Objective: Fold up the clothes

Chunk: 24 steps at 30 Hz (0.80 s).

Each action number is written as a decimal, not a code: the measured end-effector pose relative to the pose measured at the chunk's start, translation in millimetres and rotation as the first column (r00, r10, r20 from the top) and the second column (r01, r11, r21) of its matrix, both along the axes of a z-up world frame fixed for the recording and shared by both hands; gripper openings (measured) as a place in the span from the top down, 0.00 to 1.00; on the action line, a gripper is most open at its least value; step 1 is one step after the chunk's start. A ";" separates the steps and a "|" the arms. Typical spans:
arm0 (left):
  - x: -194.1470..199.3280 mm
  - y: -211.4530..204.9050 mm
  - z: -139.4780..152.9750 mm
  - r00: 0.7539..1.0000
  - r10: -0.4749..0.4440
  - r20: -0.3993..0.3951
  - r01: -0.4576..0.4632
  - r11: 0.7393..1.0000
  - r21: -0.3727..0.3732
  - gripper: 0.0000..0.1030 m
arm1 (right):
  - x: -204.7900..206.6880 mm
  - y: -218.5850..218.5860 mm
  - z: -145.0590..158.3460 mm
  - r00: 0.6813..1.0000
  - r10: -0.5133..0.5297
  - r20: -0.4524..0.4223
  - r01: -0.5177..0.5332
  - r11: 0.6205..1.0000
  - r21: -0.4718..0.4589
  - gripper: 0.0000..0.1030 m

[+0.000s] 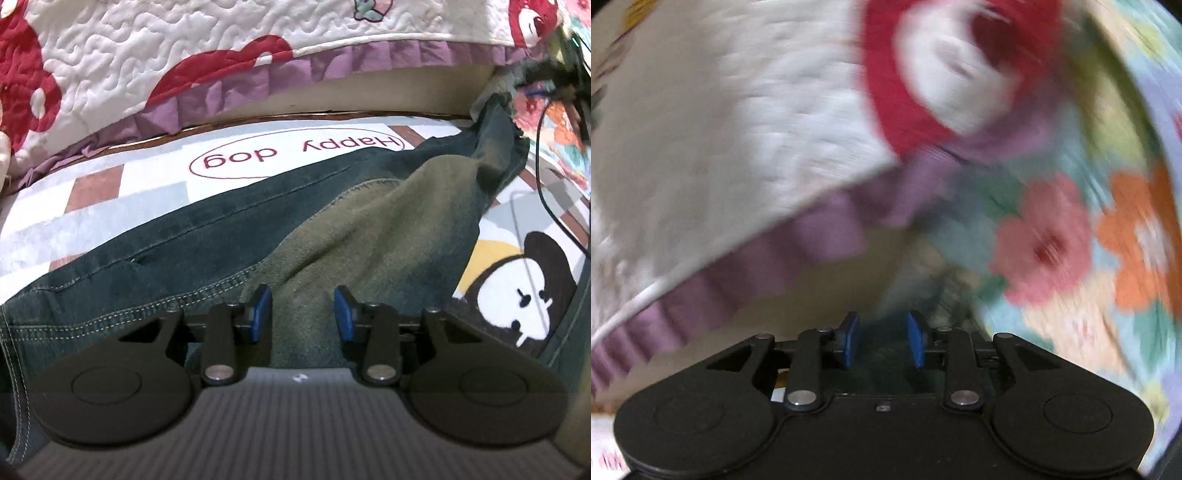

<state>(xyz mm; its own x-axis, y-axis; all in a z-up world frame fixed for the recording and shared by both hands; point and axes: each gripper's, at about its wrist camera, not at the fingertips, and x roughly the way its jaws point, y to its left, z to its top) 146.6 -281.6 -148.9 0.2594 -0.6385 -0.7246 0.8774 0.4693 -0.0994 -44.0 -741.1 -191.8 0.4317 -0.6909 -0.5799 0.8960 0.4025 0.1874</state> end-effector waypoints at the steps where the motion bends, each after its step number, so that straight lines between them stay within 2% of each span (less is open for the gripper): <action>1: -0.7 -0.9 -0.1 1.000 -0.001 0.005 0.001 1.000 -0.001 0.62 | -13.4 2.1 -7.5 0.999 -0.035 0.016 0.034 0.999 0.023 0.67; 5: -6.3 -4.0 -0.4 0.999 -0.026 0.034 0.027 1.000 -0.007 0.62 | -47.4 0.5 -38.6 0.993 -0.078 0.092 0.063 0.987 0.150 0.67; 11: -10.3 -5.5 1.2 0.998 -0.058 -0.010 0.058 0.998 -0.035 0.61 | -95.6 -3.5 -85.5 0.969 -0.147 0.196 0.072 0.937 0.343 0.66; 14: -6.7 -3.0 0.6 0.997 -0.057 -0.050 0.055 0.997 -0.045 0.61 | -89.7 -10.3 -87.9 0.964 -0.156 0.215 0.077 0.939 0.336 0.65; 17: 3.6 1.2 -1.0 0.991 -0.032 -0.133 0.023 0.997 -0.069 0.61 | -77.9 -21.5 -84.2 0.957 -0.154 0.247 0.073 0.948 0.309 0.65; 20: 12.3 4.1 -4.1 0.977 -0.006 -0.214 -0.009 0.998 -0.066 0.61 | -62.2 -31.6 -82.2 0.967 -0.155 0.204 0.089 0.949 0.302 0.64; 21: 15.4 5.1 -5.7 0.969 0.005 -0.248 -0.021 0.998 -0.062 0.61 | -58.2 -34.0 -81.1 0.970 -0.154 0.187 0.093 0.950 0.299 0.65; 24: 27.7 10.6 -8.5 0.930 0.046 -0.364 -0.074 0.995 -0.063 0.61 | -48.1 -37.7 -84.3 0.973 -0.187 0.136 0.145 0.951 0.275 0.53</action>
<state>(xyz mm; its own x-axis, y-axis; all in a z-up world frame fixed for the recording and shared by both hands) 174.3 -271.0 -157.4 0.0280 -0.6852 -0.7278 0.7457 0.4992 -0.4413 -92.1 -778.8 -276.1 0.4252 -0.5940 -0.6829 0.8958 0.1683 0.4113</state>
